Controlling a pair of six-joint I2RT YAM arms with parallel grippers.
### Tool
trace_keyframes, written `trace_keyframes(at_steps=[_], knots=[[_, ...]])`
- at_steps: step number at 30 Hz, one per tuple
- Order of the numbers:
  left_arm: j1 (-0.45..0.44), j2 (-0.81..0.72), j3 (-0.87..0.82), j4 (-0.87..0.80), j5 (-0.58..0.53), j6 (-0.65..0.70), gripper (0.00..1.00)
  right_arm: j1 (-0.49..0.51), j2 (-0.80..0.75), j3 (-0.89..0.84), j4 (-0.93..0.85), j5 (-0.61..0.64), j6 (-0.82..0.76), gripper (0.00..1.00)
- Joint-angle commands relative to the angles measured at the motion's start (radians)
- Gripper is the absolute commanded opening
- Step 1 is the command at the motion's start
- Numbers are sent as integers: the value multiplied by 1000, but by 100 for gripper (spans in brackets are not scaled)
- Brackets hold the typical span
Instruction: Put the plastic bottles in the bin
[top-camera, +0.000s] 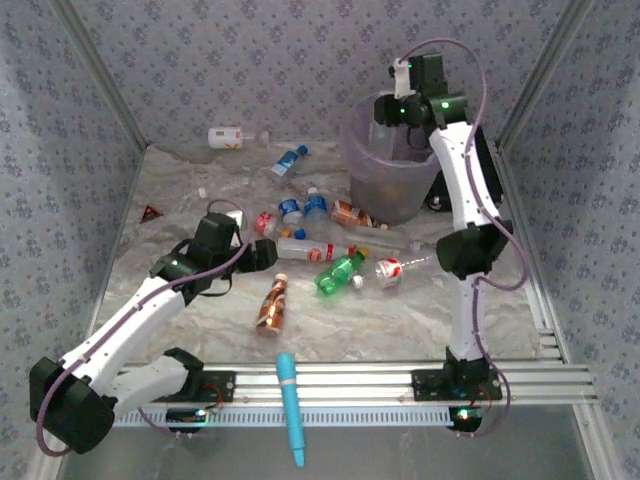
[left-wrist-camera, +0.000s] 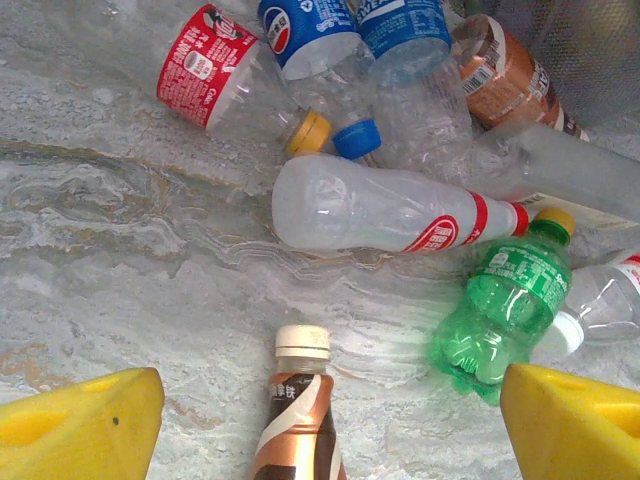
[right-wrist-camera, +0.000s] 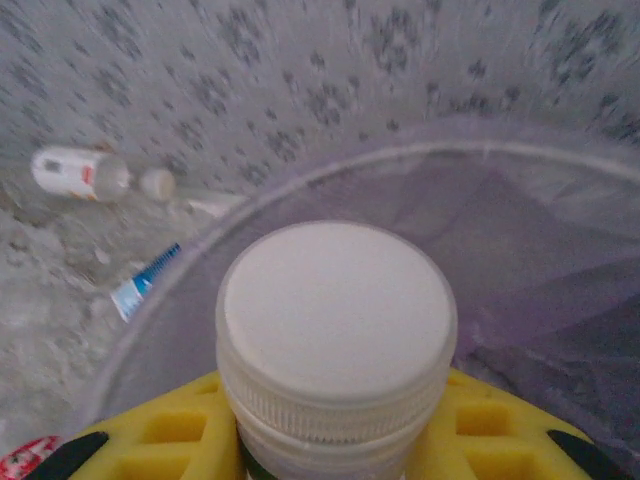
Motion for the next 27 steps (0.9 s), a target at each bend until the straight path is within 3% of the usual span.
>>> trace_keyframes(at_steps=[1, 10, 22, 27], knots=[[10, 7, 20, -29, -18, -6, 87, 9, 40, 36, -133, 31, -52, 28], [76, 55, 68, -12, -11, -106, 81, 11, 35, -191, -98, 16, -71, 31], [288, 180, 148, 96, 141, -155, 84, -1, 25, -189, -100, 7, -71, 69], [376, 260, 199, 191, 184, -187, 88, -12, 16, -76, -151, 0, -86, 75]])
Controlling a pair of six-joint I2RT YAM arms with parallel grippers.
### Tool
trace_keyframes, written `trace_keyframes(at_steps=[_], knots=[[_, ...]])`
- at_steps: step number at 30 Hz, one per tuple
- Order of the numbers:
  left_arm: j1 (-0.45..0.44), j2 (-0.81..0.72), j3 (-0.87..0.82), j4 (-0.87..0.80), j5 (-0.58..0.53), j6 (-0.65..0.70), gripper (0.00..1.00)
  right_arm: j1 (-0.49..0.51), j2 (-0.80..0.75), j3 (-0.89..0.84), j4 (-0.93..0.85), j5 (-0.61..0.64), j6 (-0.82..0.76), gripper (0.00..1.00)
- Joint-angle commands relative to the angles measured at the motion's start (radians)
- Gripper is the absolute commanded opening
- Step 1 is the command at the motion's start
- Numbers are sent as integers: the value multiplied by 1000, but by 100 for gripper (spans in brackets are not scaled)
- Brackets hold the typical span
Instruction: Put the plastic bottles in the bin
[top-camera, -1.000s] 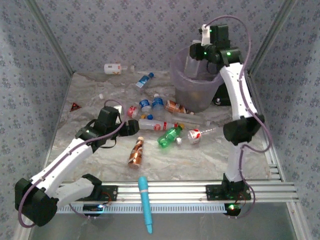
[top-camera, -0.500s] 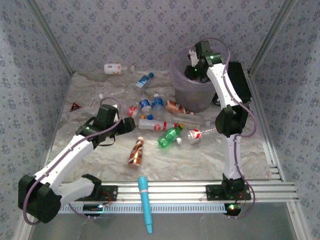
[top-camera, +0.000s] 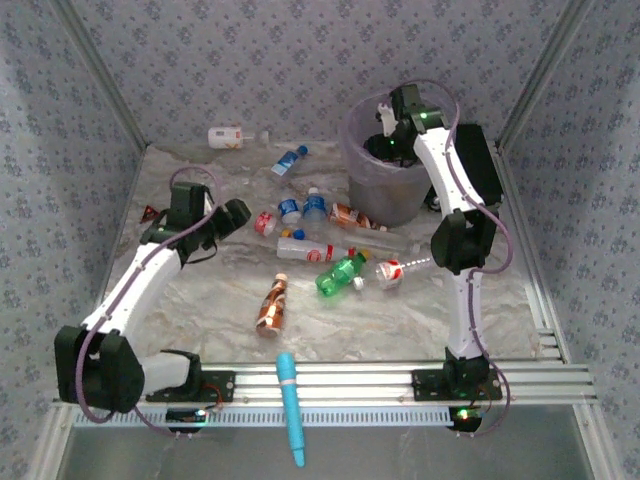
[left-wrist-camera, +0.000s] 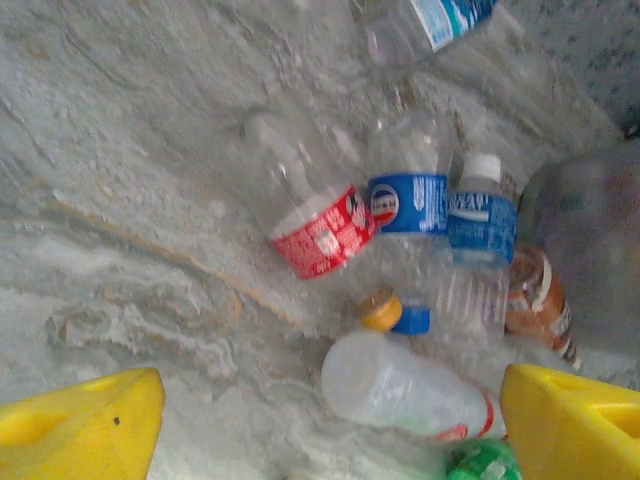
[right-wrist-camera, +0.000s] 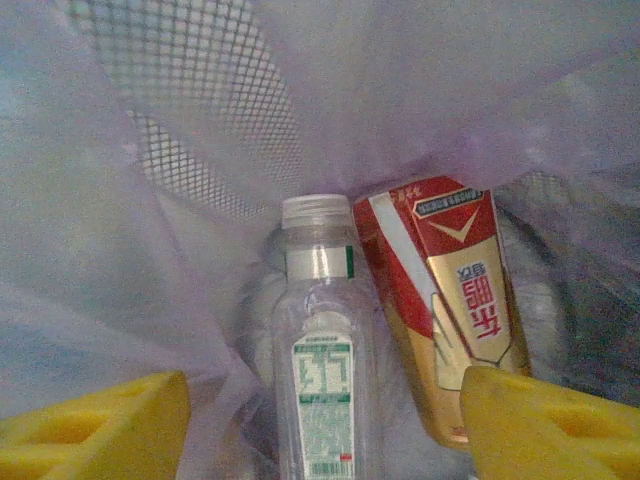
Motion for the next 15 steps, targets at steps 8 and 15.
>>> trace_keyframes(at_steps=[8, 15], knots=[[145, 288, 262, 249, 72, -182, 89, -53, -228, 115, -52, -13, -25, 80], [207, 661, 528, 404, 79, -359, 89, -51, -554, -254, 126, -97, 3, 81]])
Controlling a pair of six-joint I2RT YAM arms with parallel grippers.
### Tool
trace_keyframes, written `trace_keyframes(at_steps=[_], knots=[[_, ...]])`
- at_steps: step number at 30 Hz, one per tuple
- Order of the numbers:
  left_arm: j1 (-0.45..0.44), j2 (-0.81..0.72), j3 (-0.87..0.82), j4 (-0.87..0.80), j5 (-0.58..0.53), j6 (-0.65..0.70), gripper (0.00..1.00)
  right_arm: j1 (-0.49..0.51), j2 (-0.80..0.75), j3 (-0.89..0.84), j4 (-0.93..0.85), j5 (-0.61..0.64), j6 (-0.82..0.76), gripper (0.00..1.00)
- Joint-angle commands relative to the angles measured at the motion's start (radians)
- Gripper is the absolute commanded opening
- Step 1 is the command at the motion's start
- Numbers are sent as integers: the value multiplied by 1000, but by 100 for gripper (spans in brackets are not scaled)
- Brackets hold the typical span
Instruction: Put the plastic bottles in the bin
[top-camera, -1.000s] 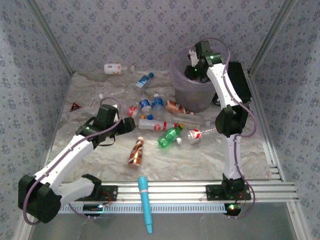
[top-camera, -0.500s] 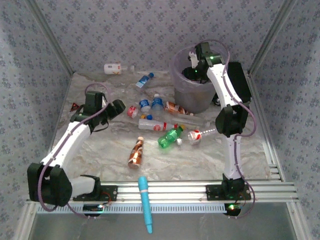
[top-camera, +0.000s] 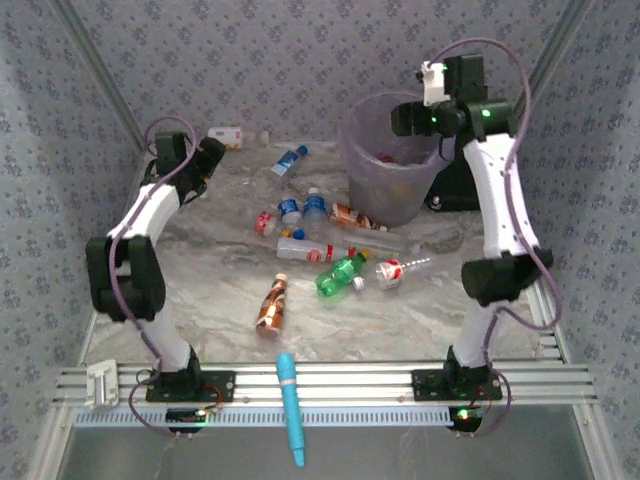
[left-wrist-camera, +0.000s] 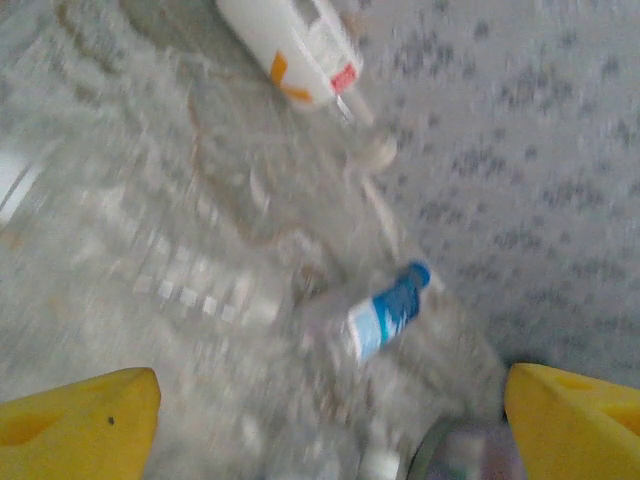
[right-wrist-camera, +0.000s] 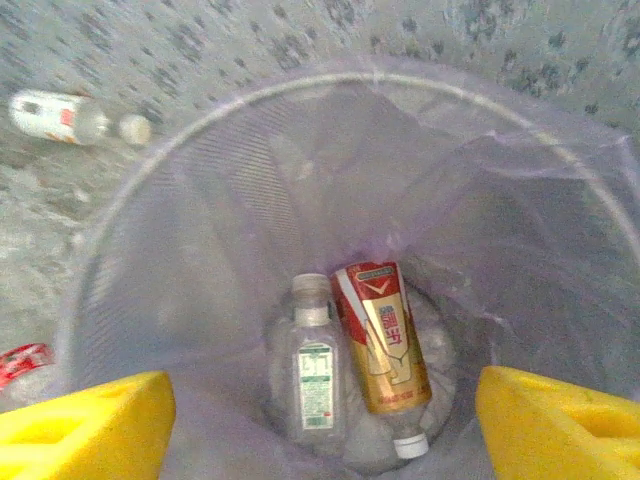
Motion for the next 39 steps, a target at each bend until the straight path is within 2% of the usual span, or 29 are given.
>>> trace_keyframes(at_steps=[1, 8, 13, 19, 27, 31, 37, 39], knots=[[17, 161, 129, 126, 14, -129, 89, 7, -146, -156, 89, -82, 24, 81], [17, 466, 393, 232, -14, -299, 90, 13, -381, -442, 148, -102, 65, 81], [18, 606, 520, 237, -70, -358, 89, 5, -467, -569, 167, -68, 73, 81], [24, 777, 694, 264, -57, -484, 89, -10, -514, -670, 187, -46, 79, 81], [20, 972, 997, 105, -57, -530, 87, -18, -553, -726, 202, -26, 86, 81], [18, 1027, 1074, 63, -61, -553, 78, -20, -579, -741, 204, -8, 85, 81], [16, 1028, 1075, 28, -66, -542, 52, -27, -602, -748, 203, 3, 91, 80], [18, 1020, 1072, 27, -58, -532, 48, -25, -607, -746, 197, 6, 92, 81]])
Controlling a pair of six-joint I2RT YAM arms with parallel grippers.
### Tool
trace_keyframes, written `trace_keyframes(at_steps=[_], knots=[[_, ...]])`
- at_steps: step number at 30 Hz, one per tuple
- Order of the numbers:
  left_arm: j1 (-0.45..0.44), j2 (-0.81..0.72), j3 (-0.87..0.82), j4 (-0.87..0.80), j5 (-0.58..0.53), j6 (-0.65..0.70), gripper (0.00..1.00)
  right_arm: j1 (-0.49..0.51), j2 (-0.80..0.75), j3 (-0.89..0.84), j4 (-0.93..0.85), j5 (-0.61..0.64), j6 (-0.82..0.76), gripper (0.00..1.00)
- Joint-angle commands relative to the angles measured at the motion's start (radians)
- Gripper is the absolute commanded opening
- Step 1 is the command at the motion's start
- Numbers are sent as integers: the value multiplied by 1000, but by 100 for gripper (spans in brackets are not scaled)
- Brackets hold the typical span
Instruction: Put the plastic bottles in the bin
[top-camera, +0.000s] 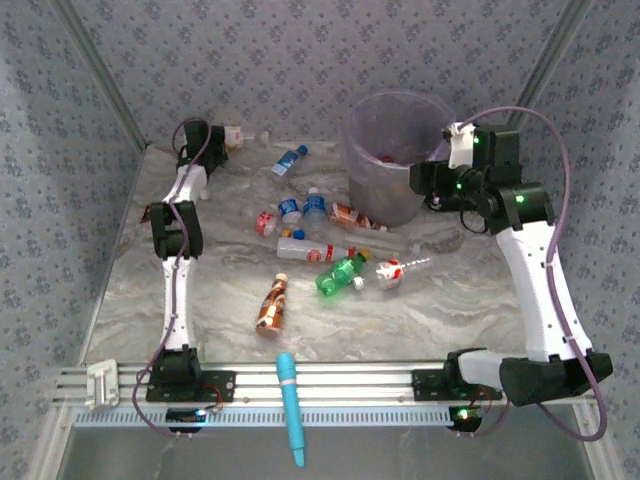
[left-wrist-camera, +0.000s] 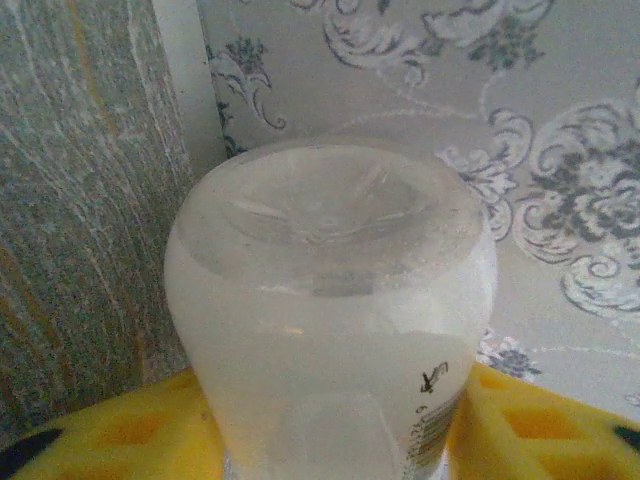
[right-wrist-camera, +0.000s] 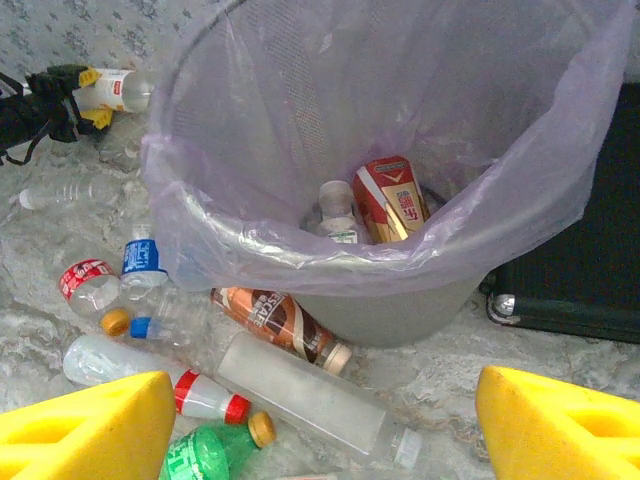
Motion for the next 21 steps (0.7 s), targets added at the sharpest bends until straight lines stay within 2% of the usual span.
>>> trace_keyframes(at_steps=[1, 6, 14, 17, 19, 21], knots=[[-1, 10, 12, -73, -7, 10, 47, -6, -23, -5, 0, 21, 16, 80], [0, -113, -136, 11, 18, 54, 44, -5, -52, 4, -11, 15, 20, 80], [-1, -448, -617, 323, 51, 64, 39, 18, -81, 10, -14, -18, 32, 80], [-3, -566, -781, 428, 89, 69, 38, 60, -72, 25, -5, -45, 24, 79], [-7, -650, -865, 439, 108, 107, 38, 104, -51, 45, -2, -42, 7, 79], [-7, -723, -940, 430, 132, 130, 33, 150, -18, 76, -14, -25, -7, 79]])
